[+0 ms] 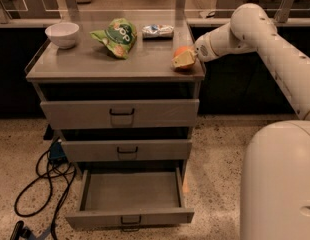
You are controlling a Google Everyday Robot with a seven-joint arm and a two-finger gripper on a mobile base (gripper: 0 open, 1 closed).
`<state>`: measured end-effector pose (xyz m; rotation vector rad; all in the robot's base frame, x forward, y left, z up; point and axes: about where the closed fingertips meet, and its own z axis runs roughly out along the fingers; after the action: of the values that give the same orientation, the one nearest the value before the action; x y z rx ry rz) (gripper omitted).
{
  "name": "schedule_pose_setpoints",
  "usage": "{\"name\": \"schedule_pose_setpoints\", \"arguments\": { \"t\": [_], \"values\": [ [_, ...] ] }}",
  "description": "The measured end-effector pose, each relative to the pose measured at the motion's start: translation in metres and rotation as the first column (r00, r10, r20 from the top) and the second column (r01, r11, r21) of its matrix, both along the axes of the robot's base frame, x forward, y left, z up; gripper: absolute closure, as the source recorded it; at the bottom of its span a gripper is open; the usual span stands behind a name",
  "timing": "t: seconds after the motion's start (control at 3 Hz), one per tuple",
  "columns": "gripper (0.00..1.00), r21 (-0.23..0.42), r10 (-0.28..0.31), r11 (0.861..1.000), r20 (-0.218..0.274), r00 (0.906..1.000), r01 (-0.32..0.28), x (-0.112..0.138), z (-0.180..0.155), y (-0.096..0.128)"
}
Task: Place orange into bottom drawer
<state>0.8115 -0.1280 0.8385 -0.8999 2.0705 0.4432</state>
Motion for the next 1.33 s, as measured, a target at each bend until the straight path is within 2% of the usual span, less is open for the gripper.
{"name": "schedule_pose_setpoints", "arguments": {
  "t": [0.33,0.67,1.0,1.33],
  "values": [
    [1.00,-0.003,0.005,1.000,-0.031,0.9995,-0.005,-0.018,0.000,-0.003],
    [1.00,-0.042,0.022,0.999,-0.017,0.9996,-0.023,-0.069,0.021,-0.029],
    [1.00,-0.066,0.086,0.994,-0.029,0.9959,-0.088,-0.163,0.044,-0.045],
    [1.00,-0.038,0.199,0.978,-0.140,0.9699,-0.206,-0.268,0.017,-0.050]
  ]
}}
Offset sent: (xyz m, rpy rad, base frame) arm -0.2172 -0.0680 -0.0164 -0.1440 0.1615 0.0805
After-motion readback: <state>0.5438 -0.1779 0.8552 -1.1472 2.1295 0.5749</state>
